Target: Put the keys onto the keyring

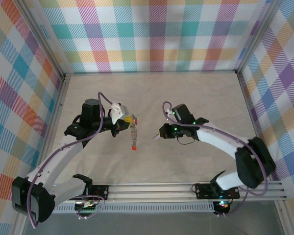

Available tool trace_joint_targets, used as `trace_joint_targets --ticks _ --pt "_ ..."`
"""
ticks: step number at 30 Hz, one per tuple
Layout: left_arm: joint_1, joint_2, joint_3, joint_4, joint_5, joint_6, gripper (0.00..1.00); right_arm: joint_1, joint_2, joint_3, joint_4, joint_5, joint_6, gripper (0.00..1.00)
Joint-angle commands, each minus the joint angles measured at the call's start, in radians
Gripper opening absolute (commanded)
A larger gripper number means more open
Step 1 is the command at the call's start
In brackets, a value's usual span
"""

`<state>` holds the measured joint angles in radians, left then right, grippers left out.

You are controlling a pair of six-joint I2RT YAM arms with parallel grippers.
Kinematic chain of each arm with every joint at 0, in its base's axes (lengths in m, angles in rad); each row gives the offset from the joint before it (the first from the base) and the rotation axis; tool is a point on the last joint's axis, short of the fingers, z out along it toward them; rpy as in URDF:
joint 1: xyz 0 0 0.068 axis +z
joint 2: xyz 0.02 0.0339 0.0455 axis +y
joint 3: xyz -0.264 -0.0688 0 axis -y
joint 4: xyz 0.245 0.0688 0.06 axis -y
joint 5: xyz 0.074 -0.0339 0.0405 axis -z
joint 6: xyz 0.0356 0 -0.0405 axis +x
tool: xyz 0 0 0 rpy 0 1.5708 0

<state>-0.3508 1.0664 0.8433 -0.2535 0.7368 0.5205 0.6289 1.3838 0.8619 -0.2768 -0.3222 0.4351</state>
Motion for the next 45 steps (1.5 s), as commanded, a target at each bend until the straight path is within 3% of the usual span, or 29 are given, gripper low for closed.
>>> trace_joint_targets --ticks 1,12,17,45 --pt "0.010 0.000 0.022 0.007 0.088 0.025 0.00 0.031 -0.082 0.015 0.025 -0.089 -0.172 0.00" --pt "0.003 0.013 0.021 -0.006 0.123 0.042 0.00 0.078 -0.071 0.154 0.076 -0.335 -0.207 0.00" --pt "-0.009 0.012 0.032 -0.053 0.118 0.078 0.00 0.079 -0.043 0.189 0.076 -0.380 -0.226 0.00" --pt "-0.051 -0.008 0.002 0.055 0.068 -0.013 0.00 0.128 0.052 0.260 0.120 -0.287 -0.186 0.00"
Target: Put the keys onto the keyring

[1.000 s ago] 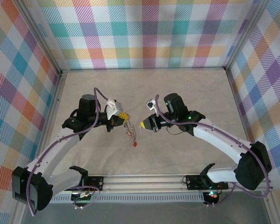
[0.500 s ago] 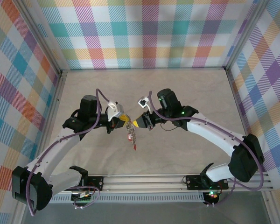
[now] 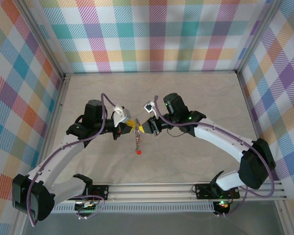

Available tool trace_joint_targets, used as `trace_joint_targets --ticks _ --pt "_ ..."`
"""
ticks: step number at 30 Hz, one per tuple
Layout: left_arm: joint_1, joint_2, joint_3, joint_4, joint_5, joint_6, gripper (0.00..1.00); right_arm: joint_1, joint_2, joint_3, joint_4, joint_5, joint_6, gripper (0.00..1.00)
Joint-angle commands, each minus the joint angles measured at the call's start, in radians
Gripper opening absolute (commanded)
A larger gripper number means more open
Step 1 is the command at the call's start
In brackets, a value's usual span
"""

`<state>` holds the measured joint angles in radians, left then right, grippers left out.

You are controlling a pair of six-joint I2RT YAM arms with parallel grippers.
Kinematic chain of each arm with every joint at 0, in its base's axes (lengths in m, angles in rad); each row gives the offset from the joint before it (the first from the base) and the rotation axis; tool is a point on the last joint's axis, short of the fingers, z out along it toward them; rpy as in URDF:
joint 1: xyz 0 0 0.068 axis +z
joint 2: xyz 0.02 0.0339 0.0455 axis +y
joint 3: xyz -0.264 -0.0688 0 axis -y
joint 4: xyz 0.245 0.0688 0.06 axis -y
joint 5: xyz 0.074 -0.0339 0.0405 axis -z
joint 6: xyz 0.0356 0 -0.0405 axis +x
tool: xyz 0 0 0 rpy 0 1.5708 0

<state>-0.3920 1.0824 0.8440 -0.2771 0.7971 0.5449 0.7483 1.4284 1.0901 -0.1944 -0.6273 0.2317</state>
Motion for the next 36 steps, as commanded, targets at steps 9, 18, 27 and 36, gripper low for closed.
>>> trace_joint_targets --ticks 9,18,27,36 --pt "-0.018 -0.024 -0.020 0.112 -0.019 -0.081 0.00 0.010 -0.012 -0.005 0.109 0.059 0.050 0.00" --pt "-0.020 -0.025 -0.027 0.128 -0.026 -0.104 0.00 0.009 -0.028 -0.029 0.142 0.123 0.067 0.00" --pt "-0.025 -0.024 -0.037 0.140 -0.035 -0.106 0.00 0.009 -0.031 -0.035 0.155 0.136 0.078 0.00" --pt "-0.027 -0.005 -0.021 0.109 -0.043 -0.100 0.00 0.008 -0.037 -0.044 0.180 0.120 0.098 0.00"
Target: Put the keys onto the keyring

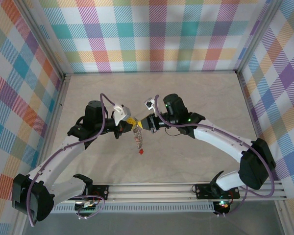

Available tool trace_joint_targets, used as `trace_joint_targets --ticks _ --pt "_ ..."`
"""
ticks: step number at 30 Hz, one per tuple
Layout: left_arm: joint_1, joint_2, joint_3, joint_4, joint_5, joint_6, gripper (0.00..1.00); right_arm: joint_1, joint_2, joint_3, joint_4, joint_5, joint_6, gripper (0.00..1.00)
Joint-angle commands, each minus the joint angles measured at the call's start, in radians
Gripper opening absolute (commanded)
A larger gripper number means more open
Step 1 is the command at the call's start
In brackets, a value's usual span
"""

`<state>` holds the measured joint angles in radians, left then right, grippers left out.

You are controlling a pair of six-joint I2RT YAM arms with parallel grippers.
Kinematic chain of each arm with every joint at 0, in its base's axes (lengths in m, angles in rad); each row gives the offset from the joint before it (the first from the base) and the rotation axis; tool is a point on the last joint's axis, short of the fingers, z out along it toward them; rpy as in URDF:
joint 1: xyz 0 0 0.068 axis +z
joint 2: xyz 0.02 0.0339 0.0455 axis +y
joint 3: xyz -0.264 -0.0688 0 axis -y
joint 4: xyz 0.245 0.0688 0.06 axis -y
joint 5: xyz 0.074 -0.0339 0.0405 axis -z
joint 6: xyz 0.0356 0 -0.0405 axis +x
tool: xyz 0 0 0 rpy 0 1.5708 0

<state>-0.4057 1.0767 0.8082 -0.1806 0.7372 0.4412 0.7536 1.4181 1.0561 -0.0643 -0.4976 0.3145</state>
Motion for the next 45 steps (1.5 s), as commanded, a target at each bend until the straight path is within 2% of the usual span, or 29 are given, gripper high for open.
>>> trace_joint_targets --ticks 1,18,30,32,38,45 --pt "-0.013 0.002 0.016 0.010 0.018 0.005 0.00 0.002 -0.027 -0.011 0.051 -0.007 0.017 0.00" --pt "-0.013 -0.027 -0.004 0.054 0.044 0.001 0.00 -0.006 -0.017 -0.025 0.014 0.038 0.039 0.00" --pt "-0.013 -0.055 -0.024 0.100 0.034 -0.013 0.00 -0.011 -0.003 -0.051 0.064 -0.031 0.090 0.00" --pt "-0.013 -0.059 -0.027 0.104 0.034 -0.015 0.00 -0.011 -0.008 -0.056 0.068 -0.036 0.092 0.13" --pt "-0.013 -0.066 -0.027 0.109 0.042 -0.012 0.00 -0.026 -0.058 -0.086 0.075 -0.023 0.063 0.30" --pt "-0.013 -0.061 -0.014 0.109 0.081 -0.003 0.00 -0.035 -0.169 -0.145 0.124 0.037 -0.043 0.34"
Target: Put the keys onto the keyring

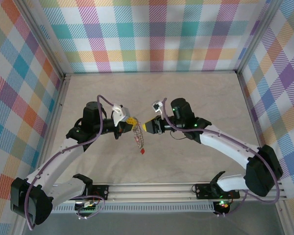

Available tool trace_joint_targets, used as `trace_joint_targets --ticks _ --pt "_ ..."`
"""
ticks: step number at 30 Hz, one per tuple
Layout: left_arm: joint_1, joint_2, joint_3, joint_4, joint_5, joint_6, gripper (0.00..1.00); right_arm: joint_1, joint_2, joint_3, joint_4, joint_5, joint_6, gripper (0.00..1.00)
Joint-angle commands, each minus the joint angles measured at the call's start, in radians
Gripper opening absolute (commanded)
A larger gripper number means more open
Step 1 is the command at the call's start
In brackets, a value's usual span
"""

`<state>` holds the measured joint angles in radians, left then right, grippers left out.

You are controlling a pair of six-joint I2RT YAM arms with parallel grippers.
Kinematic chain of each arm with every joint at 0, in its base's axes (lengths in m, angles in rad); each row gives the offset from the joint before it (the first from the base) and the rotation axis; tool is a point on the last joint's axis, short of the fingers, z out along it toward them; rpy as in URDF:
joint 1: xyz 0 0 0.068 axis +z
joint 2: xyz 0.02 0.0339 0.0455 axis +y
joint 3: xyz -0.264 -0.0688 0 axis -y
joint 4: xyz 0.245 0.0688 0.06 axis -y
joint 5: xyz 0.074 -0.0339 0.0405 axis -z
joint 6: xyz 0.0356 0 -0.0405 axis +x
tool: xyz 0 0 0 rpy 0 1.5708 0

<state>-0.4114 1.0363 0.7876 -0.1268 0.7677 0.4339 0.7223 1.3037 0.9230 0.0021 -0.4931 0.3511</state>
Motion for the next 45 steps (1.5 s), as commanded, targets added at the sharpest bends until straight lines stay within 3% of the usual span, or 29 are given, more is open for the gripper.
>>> trace_joint_targets --ticks 1,5,7,9,15,24,29,37,42,45 --pt "-0.007 -0.021 0.010 0.051 0.054 0.008 0.00 -0.004 -0.070 -0.020 0.065 0.047 -0.113 0.34" --pt "-0.007 -0.024 0.030 0.009 0.087 0.046 0.00 -0.003 -0.128 -0.071 0.154 0.102 -0.274 0.40" --pt "-0.007 -0.026 0.032 0.002 0.108 0.057 0.00 -0.003 -0.136 -0.106 0.227 0.064 -0.389 0.41" --pt "-0.007 -0.025 0.034 0.001 0.133 0.069 0.00 0.002 -0.141 -0.130 0.240 -0.016 -0.606 0.42" --pt "-0.007 -0.022 0.056 -0.053 0.181 0.120 0.00 0.003 -0.115 -0.036 -0.054 -0.152 -0.991 0.46" --pt "-0.017 -0.022 0.066 -0.107 0.223 0.191 0.00 0.014 -0.073 0.014 -0.079 -0.210 -1.014 0.41" --pt "-0.023 -0.013 0.073 -0.125 0.228 0.214 0.00 0.028 -0.057 0.049 -0.115 -0.200 -1.033 0.25" --pt "-0.028 -0.025 0.061 -0.116 0.219 0.225 0.00 0.041 -0.029 0.073 -0.123 -0.162 -1.024 0.24" --pt "-0.029 -0.032 0.057 -0.104 0.212 0.212 0.00 0.049 -0.023 0.063 -0.130 -0.171 -1.023 0.30" --pt "-0.030 -0.037 0.053 -0.097 0.216 0.217 0.00 0.048 -0.018 0.068 -0.150 -0.157 -1.025 0.24"
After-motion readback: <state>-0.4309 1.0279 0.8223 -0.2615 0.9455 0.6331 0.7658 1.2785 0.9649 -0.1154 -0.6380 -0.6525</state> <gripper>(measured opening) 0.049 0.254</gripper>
